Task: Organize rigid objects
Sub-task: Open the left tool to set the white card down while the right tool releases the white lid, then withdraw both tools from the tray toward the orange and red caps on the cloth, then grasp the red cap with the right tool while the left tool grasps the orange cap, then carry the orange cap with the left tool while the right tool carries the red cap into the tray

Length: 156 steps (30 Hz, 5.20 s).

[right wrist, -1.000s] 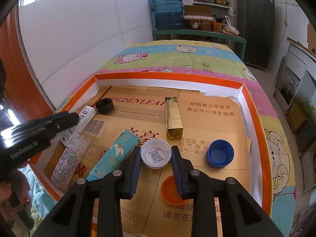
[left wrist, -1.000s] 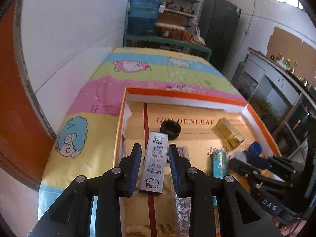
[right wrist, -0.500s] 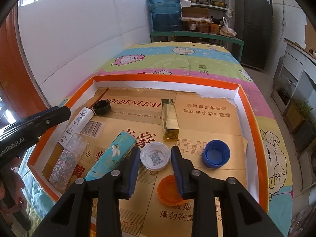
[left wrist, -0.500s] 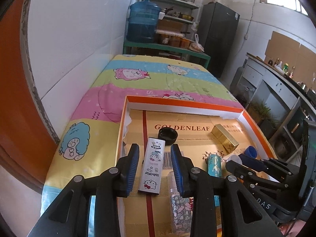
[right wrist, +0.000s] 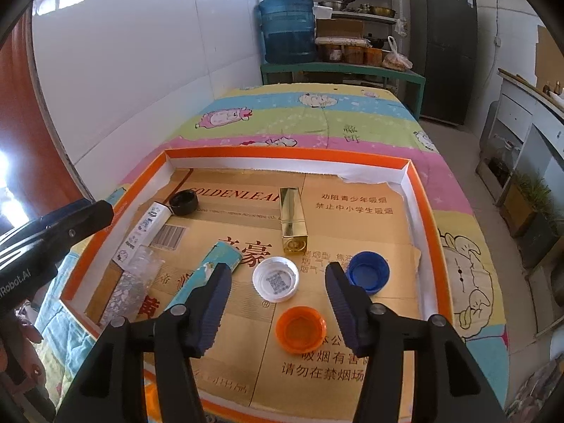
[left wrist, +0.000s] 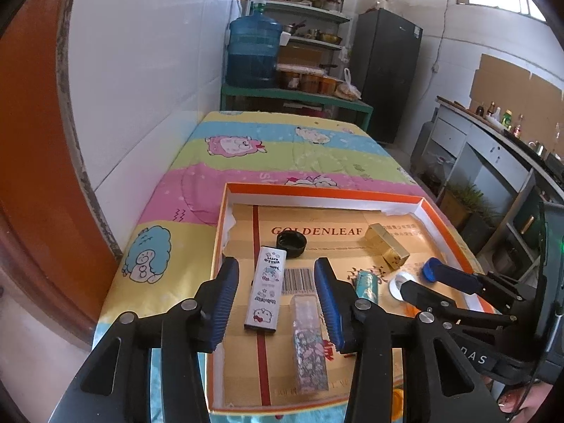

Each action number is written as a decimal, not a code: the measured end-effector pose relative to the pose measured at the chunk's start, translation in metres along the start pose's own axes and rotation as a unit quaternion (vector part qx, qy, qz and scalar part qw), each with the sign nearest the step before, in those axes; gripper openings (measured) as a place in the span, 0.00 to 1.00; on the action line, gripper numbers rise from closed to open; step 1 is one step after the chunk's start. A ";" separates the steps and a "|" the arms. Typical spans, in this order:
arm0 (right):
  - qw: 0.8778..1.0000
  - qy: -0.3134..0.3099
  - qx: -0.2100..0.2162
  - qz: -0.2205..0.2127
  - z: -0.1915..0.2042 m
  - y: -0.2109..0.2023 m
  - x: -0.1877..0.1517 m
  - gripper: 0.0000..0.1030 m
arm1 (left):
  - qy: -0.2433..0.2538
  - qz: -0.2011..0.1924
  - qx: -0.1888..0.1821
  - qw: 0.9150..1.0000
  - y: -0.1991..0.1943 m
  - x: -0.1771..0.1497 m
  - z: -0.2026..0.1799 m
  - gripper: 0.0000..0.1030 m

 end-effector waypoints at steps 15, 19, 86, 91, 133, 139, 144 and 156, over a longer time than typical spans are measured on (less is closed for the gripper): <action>1.000 0.012 -0.005 -0.009 0.003 -0.043 -0.003 0.54 | 0.004 -0.013 -0.006 1.000 -0.043 0.001 -0.009 0.45; 1.000 0.014 -0.007 -0.010 0.003 -0.053 -0.005 0.54 | 0.006 -0.011 -0.006 1.000 -0.053 0.000 -0.010 0.45; 0.999 -0.017 -0.020 0.019 0.046 -0.120 -0.095 0.54 | 0.003 0.036 -0.058 0.998 -0.141 -0.075 -0.022 0.45; 0.998 -0.041 -0.030 0.033 0.050 -0.097 -0.095 0.54 | 0.004 0.047 -0.062 0.997 -0.132 -0.078 -0.026 0.45; 0.999 0.041 -0.009 0.011 -0.003 -0.112 -0.091 0.30 | 0.066 0.101 -0.067 0.990 -0.037 -0.098 -0.086 0.30; 0.999 0.041 -0.008 0.004 -0.003 -0.115 -0.087 0.29 | 0.056 0.090 -0.081 0.991 -0.052 -0.085 -0.090 0.30; 0.999 0.037 -0.012 -0.009 -0.007 -0.122 -0.076 0.29 | 0.048 0.076 -0.099 0.991 -0.061 -0.068 -0.097 0.30; 0.998 0.017 -0.037 -0.048 -0.029 -0.125 -0.034 0.30 | 0.057 0.047 -0.096 0.993 -0.054 -0.027 -0.111 0.30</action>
Point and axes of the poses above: each gripper's, at about its wrist camera, not at the fingertips, and y roughly the way its jaws point, z to its left, x to its top, the point moved 5 cm from there along y, roughly the way its jaws point, and after that the axes turned 12 degrees about -z, right-handed, at the moved point
